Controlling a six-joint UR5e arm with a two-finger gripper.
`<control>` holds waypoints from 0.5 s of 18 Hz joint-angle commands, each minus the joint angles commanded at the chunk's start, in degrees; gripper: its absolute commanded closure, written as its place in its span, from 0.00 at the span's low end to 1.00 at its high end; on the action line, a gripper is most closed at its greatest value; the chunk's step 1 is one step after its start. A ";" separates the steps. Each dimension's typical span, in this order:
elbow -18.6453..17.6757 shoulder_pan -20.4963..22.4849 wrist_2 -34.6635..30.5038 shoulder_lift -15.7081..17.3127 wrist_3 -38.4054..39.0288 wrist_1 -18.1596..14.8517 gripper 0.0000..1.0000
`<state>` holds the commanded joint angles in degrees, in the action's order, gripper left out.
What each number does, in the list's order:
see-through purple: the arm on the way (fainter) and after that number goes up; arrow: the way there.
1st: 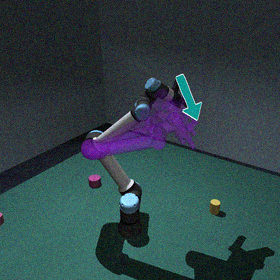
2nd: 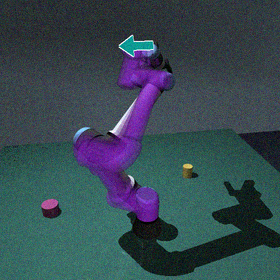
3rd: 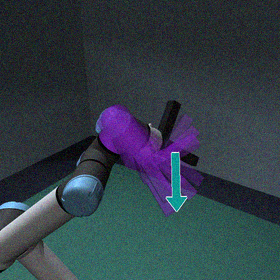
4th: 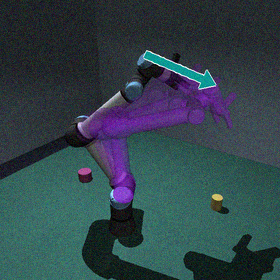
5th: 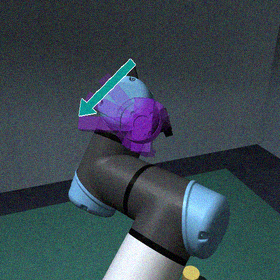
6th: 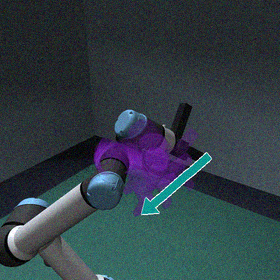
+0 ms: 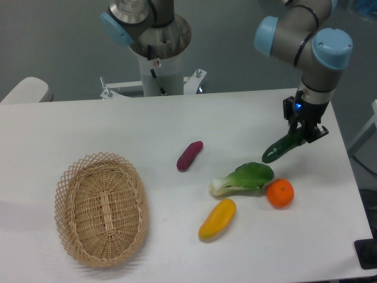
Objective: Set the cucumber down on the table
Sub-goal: 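Lift the green cucumber with the gripper away from the orange, then lower the held cucumber onto the table beside the bok choy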
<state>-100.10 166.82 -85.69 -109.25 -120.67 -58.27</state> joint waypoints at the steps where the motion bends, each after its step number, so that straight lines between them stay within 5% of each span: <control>1: -0.79 -0.26 -0.09 0.00 -0.70 0.00 0.78; 9: -8.44 -3.16 -0.18 0.09 -1.41 0.09 0.77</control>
<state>-108.54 163.65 -85.87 -109.16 -122.08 -58.18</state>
